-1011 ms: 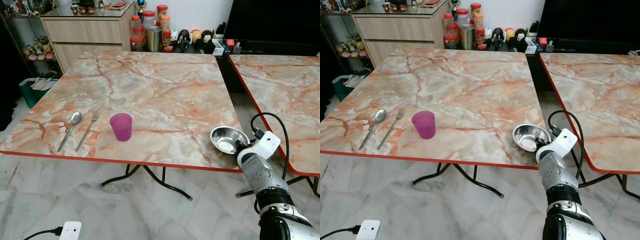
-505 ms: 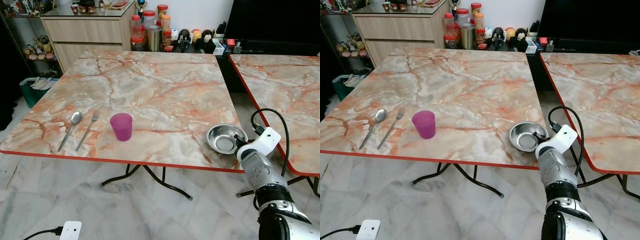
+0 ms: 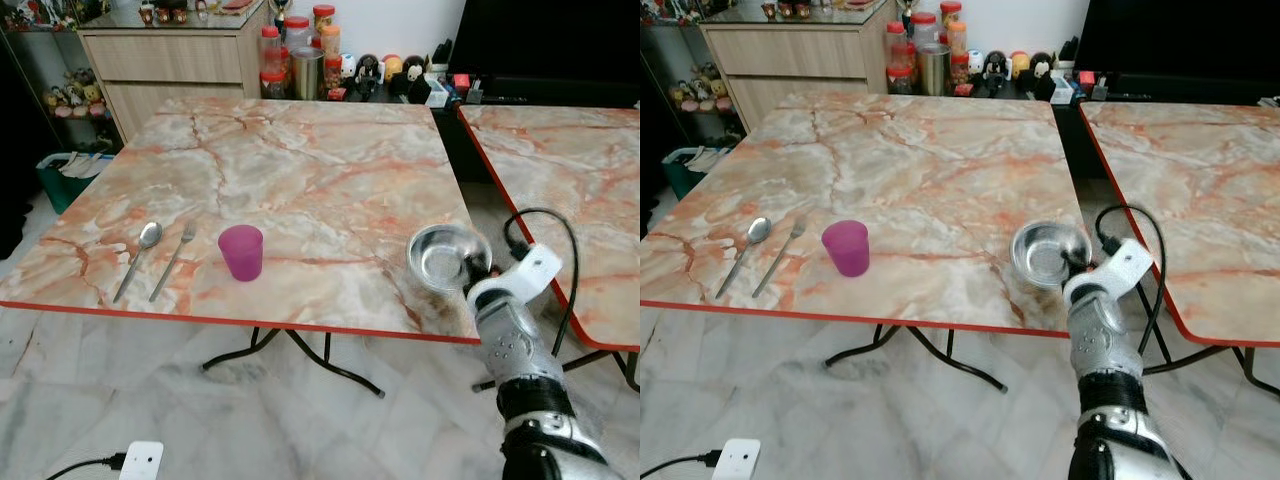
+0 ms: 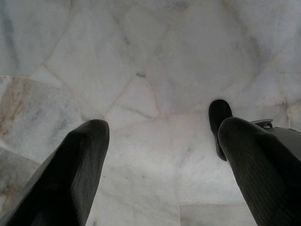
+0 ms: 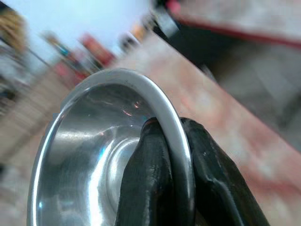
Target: Setting the table
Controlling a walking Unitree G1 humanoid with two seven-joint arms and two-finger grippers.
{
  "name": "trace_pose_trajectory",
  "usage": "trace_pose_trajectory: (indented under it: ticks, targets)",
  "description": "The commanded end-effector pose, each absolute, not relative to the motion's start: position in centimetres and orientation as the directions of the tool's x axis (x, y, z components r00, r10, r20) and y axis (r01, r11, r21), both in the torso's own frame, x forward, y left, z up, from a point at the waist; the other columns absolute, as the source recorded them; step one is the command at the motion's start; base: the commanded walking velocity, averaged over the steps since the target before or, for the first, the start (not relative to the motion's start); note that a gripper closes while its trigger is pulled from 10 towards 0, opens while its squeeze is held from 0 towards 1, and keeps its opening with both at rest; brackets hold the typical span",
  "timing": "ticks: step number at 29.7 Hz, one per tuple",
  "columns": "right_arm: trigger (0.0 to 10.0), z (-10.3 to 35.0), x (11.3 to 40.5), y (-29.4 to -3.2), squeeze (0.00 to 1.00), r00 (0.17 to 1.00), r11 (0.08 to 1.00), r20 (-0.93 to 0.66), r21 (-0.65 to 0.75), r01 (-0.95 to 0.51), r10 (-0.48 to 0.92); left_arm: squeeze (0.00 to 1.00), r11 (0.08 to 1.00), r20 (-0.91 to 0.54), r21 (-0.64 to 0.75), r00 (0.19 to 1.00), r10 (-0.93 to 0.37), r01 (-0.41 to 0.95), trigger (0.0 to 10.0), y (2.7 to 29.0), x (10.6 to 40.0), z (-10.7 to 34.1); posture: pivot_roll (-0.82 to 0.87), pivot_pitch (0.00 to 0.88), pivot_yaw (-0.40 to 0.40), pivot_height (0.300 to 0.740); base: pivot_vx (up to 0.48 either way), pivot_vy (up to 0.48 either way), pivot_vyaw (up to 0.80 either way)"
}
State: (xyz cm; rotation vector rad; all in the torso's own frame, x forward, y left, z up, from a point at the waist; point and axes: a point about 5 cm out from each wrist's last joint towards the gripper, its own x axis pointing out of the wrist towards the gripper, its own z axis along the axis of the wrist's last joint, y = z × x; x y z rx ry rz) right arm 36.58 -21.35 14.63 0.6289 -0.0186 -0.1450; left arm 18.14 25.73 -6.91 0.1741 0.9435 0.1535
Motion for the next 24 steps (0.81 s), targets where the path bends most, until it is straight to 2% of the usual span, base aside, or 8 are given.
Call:
trace_pose_trajectory:
  ticks: [1, 8, 24]
  targets:
    - [10.0, 15.7, 36.5, -21.3, 0.0, 0.99, 0.801, 0.038, 0.592, 0.088, -0.136, 0.0, 0.974, -0.8, 0.219, 0.561, 0.211, -0.053, 10.0, 25.8, 17.7, -7.1, 0.01, 0.081, -0.031, 0.74, 0.0, 0.0, 0.0]
    - [10.0, 16.3, 36.1, -21.1, 0.0, 0.987, 0.803, 0.088, 0.594, 0.057, -0.135, 0.0, 0.971, -0.796, 0.234, 0.565, 0.217, -0.042, 10.0, 25.9, 17.8, -7.0, 0.01, 0.082, -0.031, 0.74, 0.0, 0.0, 0.0]
    - [10.0, 16.1, 35.3, -22.0, 0.0, 0.978, 0.801, 0.071, 0.588, 0.117, -0.195, 0.0, 0.969, -0.794, 0.243, 0.566, 0.221, -0.037, 10.0, 25.9, 17.8, -7.0, 0.0, 0.081, -0.031, 0.74, 0.0, -0.308, 0.0]
